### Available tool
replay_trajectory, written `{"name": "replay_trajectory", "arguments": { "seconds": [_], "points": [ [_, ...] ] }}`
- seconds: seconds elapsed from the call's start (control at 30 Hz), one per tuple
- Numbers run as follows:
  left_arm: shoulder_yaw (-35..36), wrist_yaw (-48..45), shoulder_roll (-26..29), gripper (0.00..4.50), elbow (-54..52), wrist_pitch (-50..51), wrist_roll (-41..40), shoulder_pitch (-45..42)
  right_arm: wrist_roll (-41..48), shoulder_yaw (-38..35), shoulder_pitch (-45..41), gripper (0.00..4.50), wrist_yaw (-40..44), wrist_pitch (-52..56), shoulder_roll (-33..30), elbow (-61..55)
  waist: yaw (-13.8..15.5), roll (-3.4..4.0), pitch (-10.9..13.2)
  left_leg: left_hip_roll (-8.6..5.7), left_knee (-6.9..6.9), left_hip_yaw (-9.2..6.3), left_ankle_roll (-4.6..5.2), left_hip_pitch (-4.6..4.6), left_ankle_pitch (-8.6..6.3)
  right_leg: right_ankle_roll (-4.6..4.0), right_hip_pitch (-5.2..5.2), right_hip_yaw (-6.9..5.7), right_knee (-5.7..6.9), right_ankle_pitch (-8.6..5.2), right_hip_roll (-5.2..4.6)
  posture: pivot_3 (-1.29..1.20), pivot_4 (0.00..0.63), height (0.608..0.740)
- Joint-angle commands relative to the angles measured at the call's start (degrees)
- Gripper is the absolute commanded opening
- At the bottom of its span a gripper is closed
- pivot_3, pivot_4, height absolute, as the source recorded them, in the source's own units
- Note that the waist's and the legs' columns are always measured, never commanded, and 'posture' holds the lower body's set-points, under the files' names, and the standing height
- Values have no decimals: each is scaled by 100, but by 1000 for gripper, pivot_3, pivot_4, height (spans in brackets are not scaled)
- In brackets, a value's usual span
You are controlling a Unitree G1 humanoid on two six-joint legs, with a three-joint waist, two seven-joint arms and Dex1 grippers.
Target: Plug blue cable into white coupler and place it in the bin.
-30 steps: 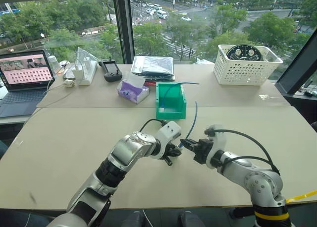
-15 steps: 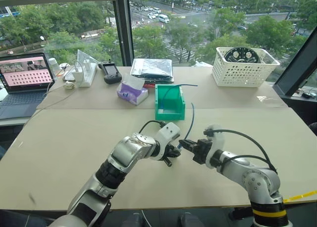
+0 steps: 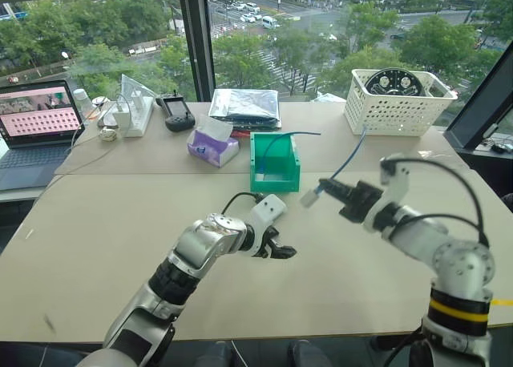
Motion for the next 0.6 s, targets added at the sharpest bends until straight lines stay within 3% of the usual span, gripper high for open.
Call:
{"name": "replay_trajectory", "arguments": {
  "seconds": [0.03,0.17,0.23,0.3,0.43,0.5,0.53,0.6],
  "points": [
    [544,-319,161,4336,-417,-552,-280,73,61,40,-739,0,127,-45,-206,323,-14,6,18,0,1,0,0,-2,0,-1,-1,0,1,1,0,0,150,736],
    [1074,-195,227,4336,-398,-961,-317,187,-680,484,-1614,0,646,-566,-113,1299,-32,14,25,3,2,6,0,2,1,-3,-2,1,1,1,3,0,150,736],
    [1298,-116,240,4336,-441,-1114,-312,259,-1576,1102,-1972,0,1245,-1147,-187,2036,-23,14,25,1,2,7,0,2,1,-3,-1,1,0,1,4,0,150,736],
    [1487,0,240,4336,-510,-1236,-282,327,-2449,1645,-2393,0,1790,-1883,-126,3067,-23,14,25,-1,2,10,0,3,1,-2,0,1,-2,0,4,0,150,736],
    [1740,317,169,4336,-667,-1330,-235,438,-3438,1953,-3213,0,2414,-3082,253,5143,-15,14,27,-5,1,11,0,0,1,-2,-2,0,-1,2,4,0,150,736],
    [1788,427,162,4396,-757,-1343,-225,493,-3789,1979,-3546,883,2664,-3549,413,5955,-4,15,30,-6,-2,6,-1,-8,1,-3,-6,-5,-1,3,3,0,150,736],
    [1799,510,159,4396,-803,-1382,-180,534,-3903,1942,-3700,1013,2760,-3771,492,6334,-5,16,30,-6,-2,4,-1,-9,1,-4,-8,-5,5,5,3,0,150,736],
    [1869,697,106,4396,-824,-1336,-166,584,-4105,1879,-3925,1700,2916,-4087,585,6873,-3,16,31,-7,-11,4,-2,-12,0,-1,-9,-5,8,8,1,0,150,736]
  ]
}}
